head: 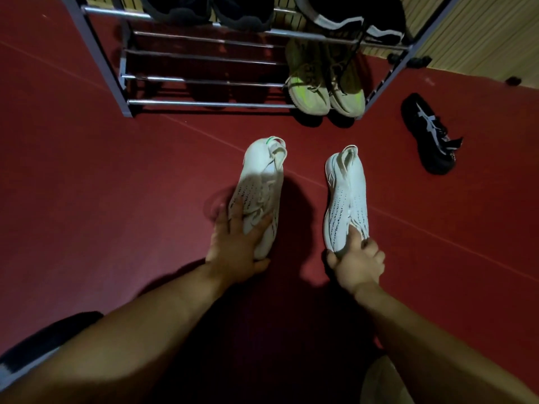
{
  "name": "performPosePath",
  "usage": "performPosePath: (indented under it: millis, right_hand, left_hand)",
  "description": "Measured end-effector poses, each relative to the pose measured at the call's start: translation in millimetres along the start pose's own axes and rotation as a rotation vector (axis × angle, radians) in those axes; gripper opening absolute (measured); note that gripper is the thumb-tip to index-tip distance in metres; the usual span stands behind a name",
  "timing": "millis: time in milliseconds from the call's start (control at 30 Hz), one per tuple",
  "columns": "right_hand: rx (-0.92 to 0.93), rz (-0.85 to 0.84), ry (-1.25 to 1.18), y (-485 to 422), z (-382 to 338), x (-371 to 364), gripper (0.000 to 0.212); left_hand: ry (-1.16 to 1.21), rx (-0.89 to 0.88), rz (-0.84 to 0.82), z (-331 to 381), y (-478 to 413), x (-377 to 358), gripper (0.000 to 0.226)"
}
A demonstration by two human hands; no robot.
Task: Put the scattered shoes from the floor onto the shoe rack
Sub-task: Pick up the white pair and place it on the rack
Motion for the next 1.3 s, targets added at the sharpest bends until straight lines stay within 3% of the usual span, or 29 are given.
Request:
performPosePath:
  millis: [200, 300, 400, 533, 600, 767, 1000, 1100, 1200, 1300]
  right_hand:
    - [-0.005, -0.103, -0.239, -17.9, 6.1, 2.7, 0.102]
    - [-0.024, -0.230, -0.156, -26.8, 2.1, 2.3, 0.105]
    - [-0.024, -0.161, -0.214, -27.9, -7.9, 3.8, 0.096]
    - [-0.047, -0.066, -0.646, -26.4, -24.0, 0.8, 0.085]
    - [-0.010, -0.024, -0.890, -25.8, -36.2, 6.0, 0.068]
    - [0.254, -0.036, -1.048, -25.0, -70.2, 23.7, 0.043]
    - [0.518, -0.101, -1.011, -27.0, -124.8, 45.8, 0.028]
    - [0.548, -0.021, -0.915, -44.9, -145.5, 61.4, 0.020]
    - [0.587, 0.084, -0.822, -76.7, -173.1, 79.3, 0.041]
    - [0.495, 0.100, -0.702, -118.7, -206.5, 89.2, 0.065]
  left_hand:
    - [0.090, 0.081, 0.010, 9.5, 0.5, -1.4, 0.092]
    - [0.197, 0.159, 0.062, 9.0, -1.6, -2.7, 0.087]
    - [0.289, 0.167, 0.123, 9.2, -0.9, 4.1, 0.082]
    - [0.604, 0.091, 0.265, -1.1, 1.4, 15.7, 0.077]
    - [0.811, 0.034, 0.363, -6.2, 5.6, 27.8, 0.075]
    - [1.089, 0.079, 0.391, -22.8, 4.6, 50.3, 0.074]
    - [1.134, 0.116, 0.632, -44.0, 2.7, 87.1, 0.069]
    - [1.092, 0.155, 0.592, -61.0, -14.0, 101.4, 0.073]
    - [1.028, 0.206, 0.596, -78.0, -38.0, 122.7, 0.078]
    - [0.952, 0.248, 0.598, -88.9, -72.3, 147.4, 0.076]
Point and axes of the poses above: each hand's wrist, its own y-axis away from the middle knuckle, its own x-axis out of the back of the hand, z = x × y, the point moved 7 cm from there along -y, towards the middle knuckle, and after that the axes turned 6 degrees about x, right-handed, at the moved point
